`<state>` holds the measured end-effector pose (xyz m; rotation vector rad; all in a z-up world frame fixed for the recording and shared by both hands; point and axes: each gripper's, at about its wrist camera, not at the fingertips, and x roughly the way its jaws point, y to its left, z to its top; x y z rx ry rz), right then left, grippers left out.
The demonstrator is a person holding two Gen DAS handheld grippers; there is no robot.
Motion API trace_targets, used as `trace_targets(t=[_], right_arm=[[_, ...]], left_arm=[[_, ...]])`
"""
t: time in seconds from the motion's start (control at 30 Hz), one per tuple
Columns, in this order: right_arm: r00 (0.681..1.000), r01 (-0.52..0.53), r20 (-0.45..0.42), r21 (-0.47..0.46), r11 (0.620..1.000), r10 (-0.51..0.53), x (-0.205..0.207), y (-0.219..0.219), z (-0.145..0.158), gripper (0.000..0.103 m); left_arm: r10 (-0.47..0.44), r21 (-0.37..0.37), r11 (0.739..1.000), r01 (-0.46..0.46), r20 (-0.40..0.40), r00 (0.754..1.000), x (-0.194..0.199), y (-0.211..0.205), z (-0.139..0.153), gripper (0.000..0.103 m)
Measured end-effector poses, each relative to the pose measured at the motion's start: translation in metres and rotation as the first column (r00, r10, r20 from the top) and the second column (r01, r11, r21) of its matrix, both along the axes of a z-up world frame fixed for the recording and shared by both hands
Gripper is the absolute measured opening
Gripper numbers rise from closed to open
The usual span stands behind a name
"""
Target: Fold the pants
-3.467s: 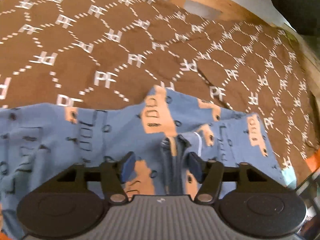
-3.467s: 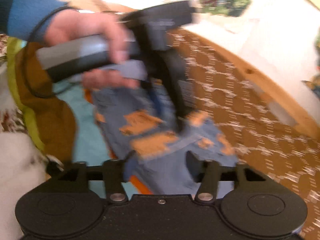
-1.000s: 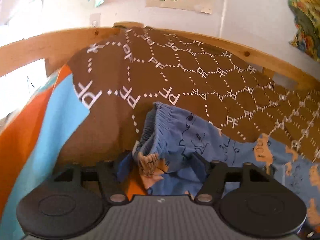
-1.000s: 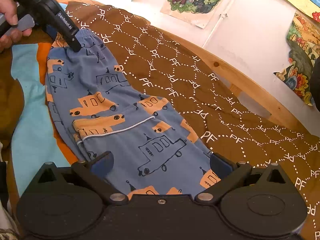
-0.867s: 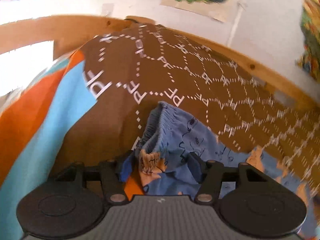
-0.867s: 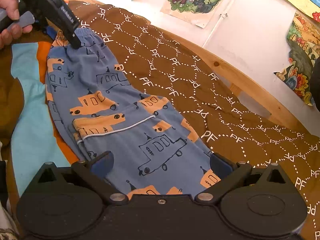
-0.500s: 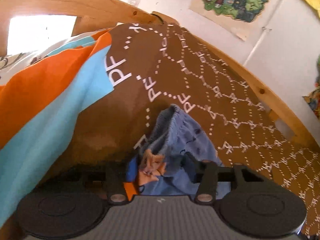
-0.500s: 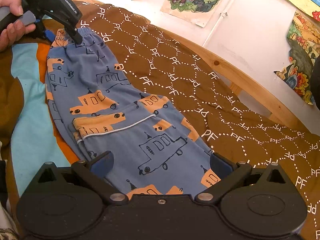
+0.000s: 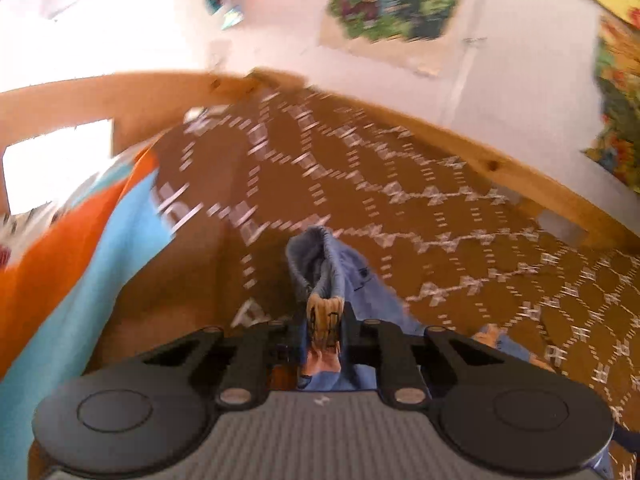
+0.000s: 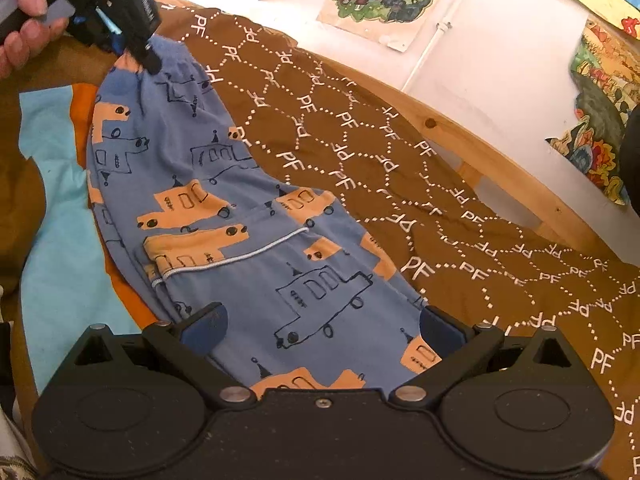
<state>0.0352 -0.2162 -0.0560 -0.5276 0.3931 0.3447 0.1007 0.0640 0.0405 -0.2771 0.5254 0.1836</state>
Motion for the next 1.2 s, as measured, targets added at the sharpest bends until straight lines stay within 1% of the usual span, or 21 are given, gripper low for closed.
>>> trace_targets(t=[0.1,0.2,0.27,0.33,0.47,0.6,0.7,0.73,0.77,0.8,0.83,0.87,0.9,0.93,0.97,1.03,1.07,1.13,1.2], right_arm=[[0.999,0.036,0.019,0.028,0.999,-0.036,0.004,-0.011,0.014,0.102],[0.995,0.097,0.009,0.086,0.992,-0.098,0.012,-0.033,0.032,0.102],[0.99,0.142,0.0,0.107,0.984,-0.143,0.019,-0.049,0.043,0.102],[0.983,0.181,0.002,0.115,0.977,-0.182,0.025,-0.064,0.052,0.102],[0.961,0.272,0.01,0.138,0.953,-0.276,0.034,-0.096,0.065,0.102],[0.935,0.348,0.016,0.145,0.926,-0.353,0.042,-0.128,0.07,0.102],[0.914,0.402,-0.002,0.156,0.902,-0.406,0.047,-0.15,0.068,0.102],[0.908,0.416,-0.014,0.162,0.895,-0.42,0.049,-0.156,0.067,0.102],[0.902,0.428,-0.027,0.17,0.888,-0.43,0.05,-0.162,0.065,0.102],[0.899,0.437,-0.04,0.177,0.882,-0.437,0.052,-0.167,0.063,0.102],[0.896,0.443,-0.058,0.185,0.877,-0.44,0.054,-0.17,0.06,0.102],[0.895,0.446,-0.073,0.192,0.874,-0.44,0.055,-0.173,0.057,0.102],[0.894,0.447,-0.087,0.197,0.872,-0.439,0.056,-0.175,0.055,0.102],[0.896,0.445,-0.103,0.205,0.872,-0.433,0.057,-0.177,0.052,0.102],[0.899,0.437,-0.115,0.215,0.873,-0.422,0.059,-0.176,0.051,0.102],[0.911,0.411,-0.147,0.258,0.874,-0.385,0.059,-0.176,0.049,0.102],[0.92,0.389,-0.166,0.298,0.872,-0.354,0.06,-0.177,0.048,0.101],[0.94,0.335,-0.203,0.382,0.861,-0.275,0.06,-0.177,0.047,0.097],[0.952,0.284,-0.24,0.452,0.846,-0.192,0.059,-0.173,0.046,0.091]], left_arm=[[-0.088,0.058,0.995,0.085,0.042,0.995,-0.003,-0.02,0.017,0.016],[-0.193,0.114,0.976,0.185,0.067,0.979,-0.004,-0.046,0.035,0.016],[-0.269,0.15,0.955,0.257,0.065,0.961,-0.001,-0.067,0.044,0.016],[-0.343,0.196,0.924,0.328,0.051,0.938,-0.001,-0.091,0.05,0.016],[-0.496,0.271,0.837,0.475,0.011,0.868,-0.001,-0.142,0.05,0.016],[-0.622,0.333,0.728,0.599,-0.048,0.782,-0.008,-0.197,0.037,0.016],[-0.698,0.372,0.632,0.68,-0.109,0.708,-0.012,-0.236,0.017,0.017],[-0.715,0.383,0.597,0.705,-0.146,0.684,-0.013,-0.249,0.009,0.02],[-0.723,0.393,0.568,0.723,-0.181,0.666,-0.015,-0.261,-0.001,0.029],[-0.731,0.401,0.545,0.737,-0.204,0.651,-0.018,-0.268,-0.011,0.035],[-0.737,0.407,0.522,0.75,-0.227,0.636,-0.02,-0.275,-0.02,0.046],[-0.744,0.412,0.499,0.762,-0.247,0.621,-0.024,-0.28,-0.028,0.053],[-0.75,0.42,0.48,0.771,-0.26,0.608,-0.026,-0.282,-0.035,0.055],[-0.753,0.432,0.463,0.774,-0.269,0.601,-0.031,-0.284,-0.04,0.057],[-0.753,0.446,0.451,0.773,-0.276,0.598,-0.035,-0.286,-0.045,0.057],[-0.751,0.47,0.429,0.771,-0.289,0.594,-0.041,-0.285,-0.053,0.058],[-0.747,0.479,0.418,0.772,-0.302,0.592,-0.044,-0.285,-0.057,0.058],[-0.733,0.494,0.406,0.769,-0.327,0.597,-0.046,-0.283,-0.064,0.058],[-0.721,0.496,0.406,0.767,-0.342,0.603,-0.047,-0.281,-0.069,0.058]])
